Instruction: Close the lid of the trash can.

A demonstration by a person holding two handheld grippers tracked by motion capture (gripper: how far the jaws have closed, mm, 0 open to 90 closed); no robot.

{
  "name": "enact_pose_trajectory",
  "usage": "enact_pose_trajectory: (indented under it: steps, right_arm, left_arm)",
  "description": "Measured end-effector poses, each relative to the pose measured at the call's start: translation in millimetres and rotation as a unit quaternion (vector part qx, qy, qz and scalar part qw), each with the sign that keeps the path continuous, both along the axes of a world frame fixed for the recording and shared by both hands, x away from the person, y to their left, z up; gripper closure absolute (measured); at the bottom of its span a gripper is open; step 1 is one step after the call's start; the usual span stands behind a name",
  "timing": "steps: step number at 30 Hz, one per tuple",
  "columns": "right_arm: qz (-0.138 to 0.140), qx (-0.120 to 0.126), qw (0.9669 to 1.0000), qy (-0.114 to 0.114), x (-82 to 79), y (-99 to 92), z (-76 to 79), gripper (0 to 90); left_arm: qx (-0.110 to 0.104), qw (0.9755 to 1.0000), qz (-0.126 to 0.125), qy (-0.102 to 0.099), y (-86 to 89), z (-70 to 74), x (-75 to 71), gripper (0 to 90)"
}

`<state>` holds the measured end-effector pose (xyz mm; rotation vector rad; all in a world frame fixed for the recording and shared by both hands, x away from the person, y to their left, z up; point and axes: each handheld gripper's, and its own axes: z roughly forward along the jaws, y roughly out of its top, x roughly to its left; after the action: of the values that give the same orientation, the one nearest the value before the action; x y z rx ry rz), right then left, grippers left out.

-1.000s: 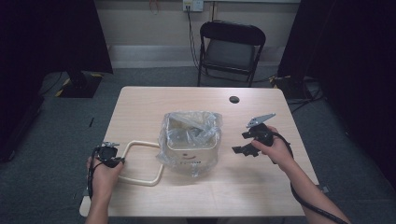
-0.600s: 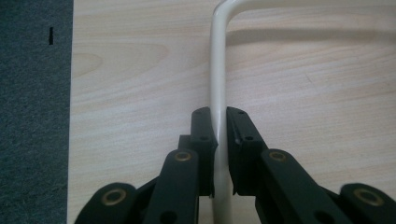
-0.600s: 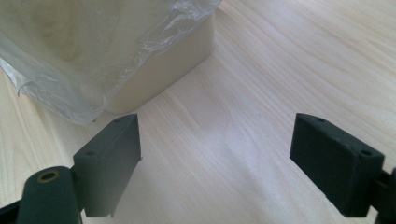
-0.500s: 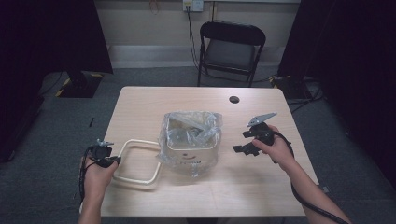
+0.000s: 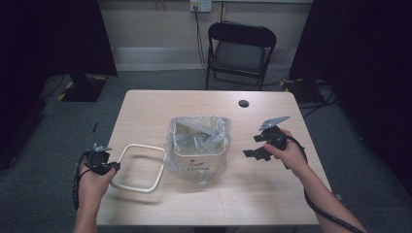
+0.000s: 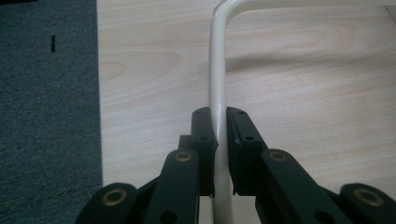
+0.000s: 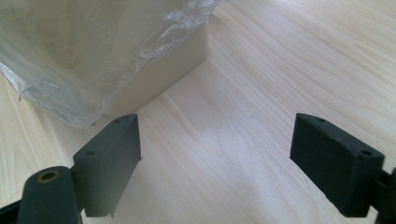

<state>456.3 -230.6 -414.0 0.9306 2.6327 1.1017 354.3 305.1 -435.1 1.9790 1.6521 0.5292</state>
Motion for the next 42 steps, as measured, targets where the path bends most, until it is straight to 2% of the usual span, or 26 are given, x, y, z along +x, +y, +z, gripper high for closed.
enact_pose_trajectory:
  steps: [1,6,15,23,29,34,42]
  right_arm:
    - [0.000,0.000,1.0000,-0.001,0.1,0.0,-0.1,15.3]
    - [-0.001,0.001,1.0000,0.000,-0.4,1.3,0.8,15.3]
    - [-0.001,-0.001,1.0000,0.000,1.8,3.0,1.8,15.3]
    - [0.005,-0.001,1.0000,0.000,1.8,6.4,1.7,15.3]
    - [0.002,-0.001,1.0000,0.000,1.5,3.9,2.8,15.3]
    - [0.000,-0.003,1.0000,-0.001,1.6,0.9,3.8,15.3]
    - [-0.001,-0.003,1.0000,-0.003,1.5,-0.3,7.2,15.3]
  left_arm:
    - [-0.005,1.0000,0.000,-0.001,0.8,1.5,-0.6,82.2]
    - [0.000,1.0000,-0.004,0.001,4.6,7.9,-2.4,82.3]
    - [-0.007,1.0000,0.006,0.003,14.5,5.4,-9.3,82.3]
    - [-0.013,0.9999,0.004,-0.009,17.7,21.2,-8.9,82.3]
    - [-0.027,0.9996,0.003,-0.012,18.8,25.9,-10.1,82.3]
    - [-0.030,0.9994,0.002,-0.015,19.4,31.8,-11.8,82.3]
    - [-0.032,0.9990,-0.007,-0.031,14.5,56.1,-7.9,82.2]
